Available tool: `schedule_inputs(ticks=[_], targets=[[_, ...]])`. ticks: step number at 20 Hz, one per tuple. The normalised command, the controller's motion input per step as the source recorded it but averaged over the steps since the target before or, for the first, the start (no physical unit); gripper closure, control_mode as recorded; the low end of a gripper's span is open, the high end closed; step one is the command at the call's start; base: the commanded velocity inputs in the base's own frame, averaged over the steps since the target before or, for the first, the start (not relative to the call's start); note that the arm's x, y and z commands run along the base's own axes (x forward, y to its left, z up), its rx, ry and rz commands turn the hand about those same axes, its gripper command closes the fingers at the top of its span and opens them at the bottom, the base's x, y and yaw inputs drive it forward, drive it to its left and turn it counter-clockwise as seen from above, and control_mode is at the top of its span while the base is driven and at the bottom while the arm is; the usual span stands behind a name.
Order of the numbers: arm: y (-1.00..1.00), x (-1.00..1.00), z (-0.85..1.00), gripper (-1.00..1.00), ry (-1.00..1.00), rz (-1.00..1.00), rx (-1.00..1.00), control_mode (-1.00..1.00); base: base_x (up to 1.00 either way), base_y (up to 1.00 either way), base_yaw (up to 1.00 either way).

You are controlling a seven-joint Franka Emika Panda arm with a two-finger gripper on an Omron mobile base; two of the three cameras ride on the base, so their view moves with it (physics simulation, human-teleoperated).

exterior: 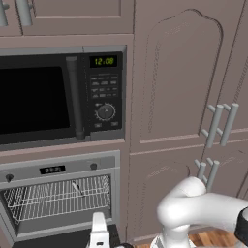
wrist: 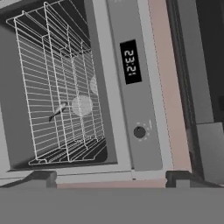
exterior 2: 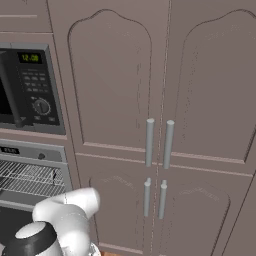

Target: Take the fish from the oven and place it on the plate on the counter.

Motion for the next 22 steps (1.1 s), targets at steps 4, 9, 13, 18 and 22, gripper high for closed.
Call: schedule_inputs(ticks=[4,9,13,18,22], targets=[[0.0,0.16,-0.08,-1.0,-0.09,-0.04,-0.01,-1.0,0.0,0.0,0.0],[0.0,0.33,-0.06,-1.0,-0.08,-0.03,-0.02,-1.0,0.0,0.0,0.0],[0.08,0.35,-0.05,-1.0,-0.09,-0.01,-0.02,-1.0,0.0,0.0,0.0],[0.12,0.26,-0.05,-1.0,-0.08,0.0,-0.01,-1.0,0.0,0.0,0.0],[0.11,0.2,-0.09,-1.0,-0.07,0.0,-0.01,-1.0,0.0,0.0,0.0]])
